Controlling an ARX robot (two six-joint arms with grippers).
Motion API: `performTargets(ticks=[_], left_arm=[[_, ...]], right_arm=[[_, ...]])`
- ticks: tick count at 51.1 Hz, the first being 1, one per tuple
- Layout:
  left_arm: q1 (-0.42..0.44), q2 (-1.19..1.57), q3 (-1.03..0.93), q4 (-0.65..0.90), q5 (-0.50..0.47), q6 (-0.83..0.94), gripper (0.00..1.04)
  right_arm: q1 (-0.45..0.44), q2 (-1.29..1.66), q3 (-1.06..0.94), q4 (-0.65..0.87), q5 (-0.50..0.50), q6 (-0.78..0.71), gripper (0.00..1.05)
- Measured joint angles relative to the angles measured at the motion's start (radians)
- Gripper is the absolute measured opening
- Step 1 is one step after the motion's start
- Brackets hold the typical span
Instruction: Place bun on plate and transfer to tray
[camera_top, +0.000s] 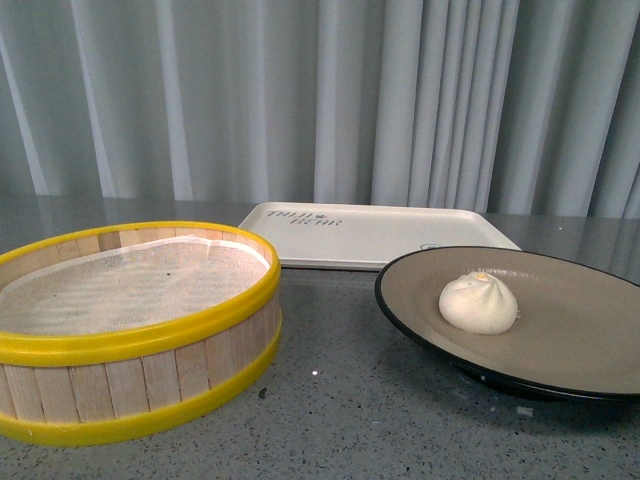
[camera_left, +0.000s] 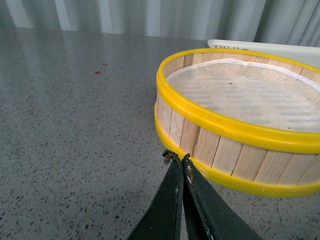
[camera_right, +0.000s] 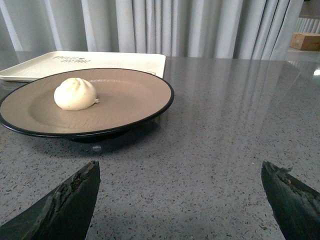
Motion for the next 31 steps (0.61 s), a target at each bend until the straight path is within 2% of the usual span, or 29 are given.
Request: performTargets(ticks=[4,31], left_arm=[[0.000,-0.022,-0.039,0.030,0.000,0.000,0.04],[0.000,-0.333,-0.040,-0.257,0.000,0.000,0.04]], right_arm=[[0.000,0.000,0.000,0.000,0.000,0.000,0.96],[0.000,0.000,0.000,0.000,0.000,0.000,0.96]])
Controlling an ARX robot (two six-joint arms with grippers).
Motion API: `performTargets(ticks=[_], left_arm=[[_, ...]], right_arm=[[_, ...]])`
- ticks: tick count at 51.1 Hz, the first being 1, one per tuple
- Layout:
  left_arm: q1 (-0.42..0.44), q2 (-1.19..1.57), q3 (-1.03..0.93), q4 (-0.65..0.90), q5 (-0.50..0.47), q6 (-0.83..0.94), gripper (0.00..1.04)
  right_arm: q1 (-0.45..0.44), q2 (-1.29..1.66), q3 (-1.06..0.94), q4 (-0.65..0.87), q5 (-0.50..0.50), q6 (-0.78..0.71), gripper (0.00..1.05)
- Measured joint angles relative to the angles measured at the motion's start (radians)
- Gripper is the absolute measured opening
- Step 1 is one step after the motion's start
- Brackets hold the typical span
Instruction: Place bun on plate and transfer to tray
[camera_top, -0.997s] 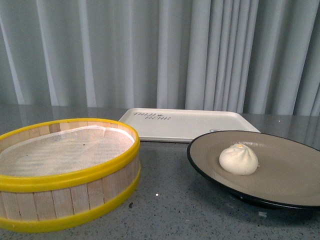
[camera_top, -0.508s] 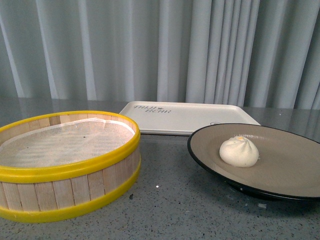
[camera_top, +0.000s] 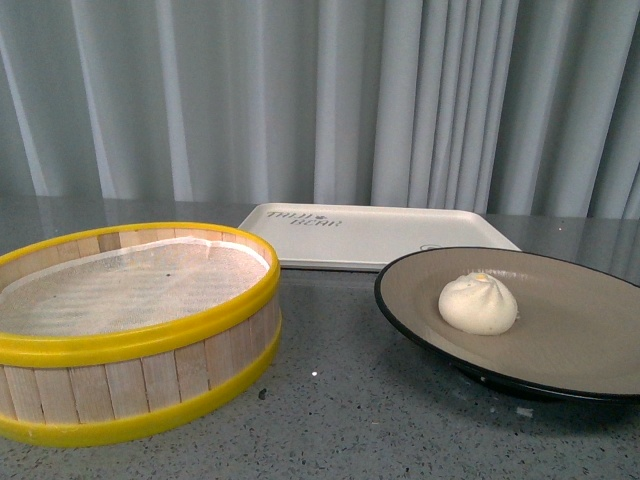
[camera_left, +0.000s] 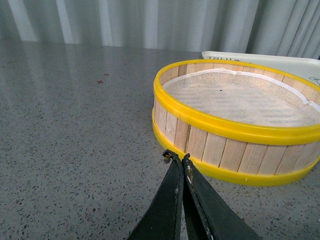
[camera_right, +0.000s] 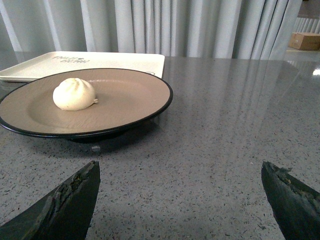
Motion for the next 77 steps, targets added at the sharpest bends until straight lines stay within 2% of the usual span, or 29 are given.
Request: performTargets(ticks=[16,38,43,52,59,65,72,77], left_arm=[[0.000,-0.153,0.000,-0.150,0.000,0.000,0.04],[0.000,-0.252,0.000,-0.249,0.000,0.000,0.04],[0.000,-0.385,0.000,-0.412,0.000,0.000,0.04],[0.000,-0.416,0.000,-0.421,0.000,0.000,0.04],[0.000,-0.417,0.000,-0.421,0.000,0.000,0.21],[0.000,-0.417,0.000,-0.421,0.000,0.000,0.43],[0.000,-0.417,0.000,-0.421,0.000,0.000,0.75],[0.000,-0.417,0.000,-0.421,0.000,0.000,0.91]], right_arm=[[0.000,0.000,0.000,0.000,0.000,0.000,0.96],[0.000,0.000,0.000,0.000,0.000,0.000,0.96],[0.000,0.000,0.000,0.000,0.000,0.000,0.96],[0.000,0.000,0.000,0.000,0.000,0.000,0.96],[0.000,0.000,0.000,0.000,0.000,0.000,0.96],[0.000,0.000,0.000,0.000,0.000,0.000,0.96],[0.000,0.000,0.000,0.000,0.000,0.000,0.96],[0.000,0.000,0.000,0.000,0.000,0.000,0.96]])
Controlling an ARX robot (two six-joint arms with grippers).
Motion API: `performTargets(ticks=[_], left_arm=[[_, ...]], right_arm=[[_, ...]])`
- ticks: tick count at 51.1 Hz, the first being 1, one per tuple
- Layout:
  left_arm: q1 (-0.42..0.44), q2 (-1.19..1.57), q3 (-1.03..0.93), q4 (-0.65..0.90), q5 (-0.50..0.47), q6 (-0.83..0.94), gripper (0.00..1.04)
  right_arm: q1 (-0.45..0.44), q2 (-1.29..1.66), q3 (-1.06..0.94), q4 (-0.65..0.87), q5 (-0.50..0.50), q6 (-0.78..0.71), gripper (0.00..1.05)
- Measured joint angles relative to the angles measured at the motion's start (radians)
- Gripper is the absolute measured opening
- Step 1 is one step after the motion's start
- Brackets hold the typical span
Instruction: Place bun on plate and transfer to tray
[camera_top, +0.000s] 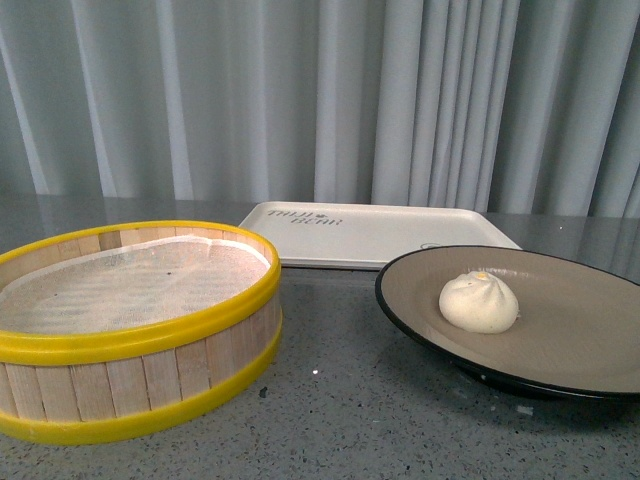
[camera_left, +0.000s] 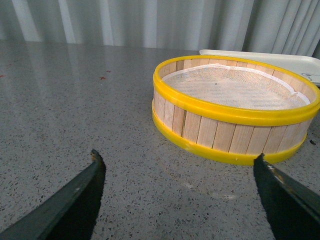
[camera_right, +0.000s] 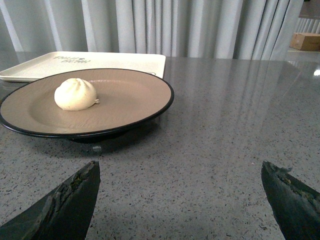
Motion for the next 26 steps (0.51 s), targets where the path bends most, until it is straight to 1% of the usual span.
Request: performTargets(ticks=[2,3,5,14,16,18,20,23,26], left_arm=[[0.000,0.000,0.000,0.000,0.000,0.000,0.98],[0.000,0.000,0.000,0.000,0.000,0.001,1.00],[0.000,0.000,0.000,0.000,0.000,0.000,0.98],[0.000,0.000,0.000,0.000,0.000,0.000,0.98],[0.000,0.000,0.000,0.000,0.000,0.000,0.98],[0.000,0.000,0.000,0.000,0.000,0.000,0.98],[0.000,0.000,0.000,0.000,-0.001,0.000,0.98],[0.000,0.000,0.000,0.000,0.000,0.000,0.98],[0.000,0.000,0.000,0.000,0.000,0.000,0.98]], right_arm=[[0.000,0.000,0.000,0.000,0.000,0.000,0.96],[0.000,0.000,0.000,0.000,0.000,0.000,0.96],[0.000,0.000,0.000,0.000,0.000,0.000,0.96],[0.001,0.002,0.000,-0.002,0.005,0.000,0.96],[0.017,0.024,0.018,-0.051,0.057,0.033,0.96],[0.036,0.096,0.066,-0.130,0.146,0.067,0.96],[0.037,0.164,0.100,-0.141,0.178,0.071,0.96],[0.028,0.250,0.146,-0.124,0.174,0.058,0.96],[0.012,0.340,0.208,-0.098,0.128,0.016,0.96]])
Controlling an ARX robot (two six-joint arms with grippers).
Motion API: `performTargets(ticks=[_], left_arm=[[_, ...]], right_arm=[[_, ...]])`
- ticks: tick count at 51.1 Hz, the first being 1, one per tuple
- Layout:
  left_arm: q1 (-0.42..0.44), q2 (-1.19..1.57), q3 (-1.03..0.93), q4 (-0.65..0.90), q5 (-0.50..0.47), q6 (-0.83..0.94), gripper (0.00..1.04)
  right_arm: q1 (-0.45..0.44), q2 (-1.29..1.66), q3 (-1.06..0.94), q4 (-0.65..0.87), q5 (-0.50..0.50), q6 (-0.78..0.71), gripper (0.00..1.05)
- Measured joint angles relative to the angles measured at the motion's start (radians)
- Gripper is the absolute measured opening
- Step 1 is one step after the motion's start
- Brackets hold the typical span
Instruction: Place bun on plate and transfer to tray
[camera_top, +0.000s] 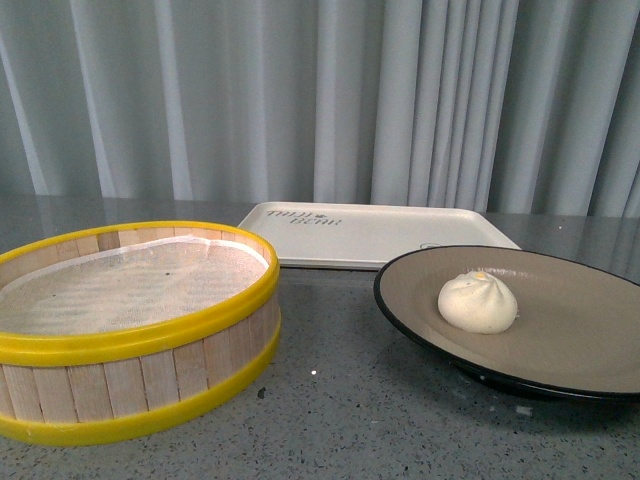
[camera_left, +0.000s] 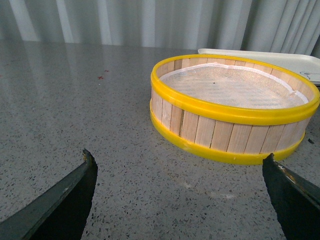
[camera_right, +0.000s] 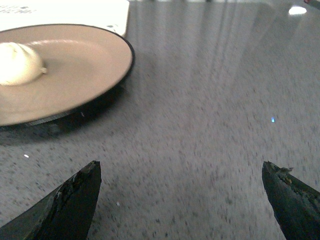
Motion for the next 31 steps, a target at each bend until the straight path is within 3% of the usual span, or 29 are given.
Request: performTargets(ticks=[7,14,24,31], left_arm=[[0.000,0.000,0.000,0.000,-0.001,0.000,0.98],[0.000,0.000,0.000,0.000,0.000,0.000,0.98],[0.000,0.000,0.000,0.000,0.000,0.000,0.98],[0.000,0.000,0.000,0.000,0.000,0.000,0.98]], right_arm=[[-0.032,0.132,0.106,0.051,-0.135,-0.197,0.96],[-0.045,0.230,0.182,-0.010,-0.246,-0.431,0.96],[-0.044,0.357,0.269,-0.156,-0.375,-0.895,0.96],[-0.009,0.485,0.355,-0.174,-0.447,-1.203,0.96]])
